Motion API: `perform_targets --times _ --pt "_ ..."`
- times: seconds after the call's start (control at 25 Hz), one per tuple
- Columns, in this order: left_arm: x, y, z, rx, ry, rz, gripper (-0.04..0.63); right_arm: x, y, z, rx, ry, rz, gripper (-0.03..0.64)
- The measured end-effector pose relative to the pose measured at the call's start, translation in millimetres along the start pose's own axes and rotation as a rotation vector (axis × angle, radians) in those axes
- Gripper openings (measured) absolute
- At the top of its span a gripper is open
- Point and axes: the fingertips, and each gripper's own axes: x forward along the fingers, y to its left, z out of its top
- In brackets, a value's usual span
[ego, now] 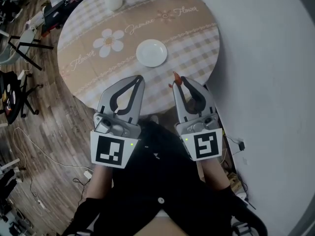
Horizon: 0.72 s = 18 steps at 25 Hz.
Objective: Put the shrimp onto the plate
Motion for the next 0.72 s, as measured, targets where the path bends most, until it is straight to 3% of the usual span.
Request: perform_targets --times 0.72 --pt "11.5 43.7 -11.5 0.008 -0.003 -0.018 0.002 42.5 4.2 -11.3 -0.01 0.053 -0.006 0.049"
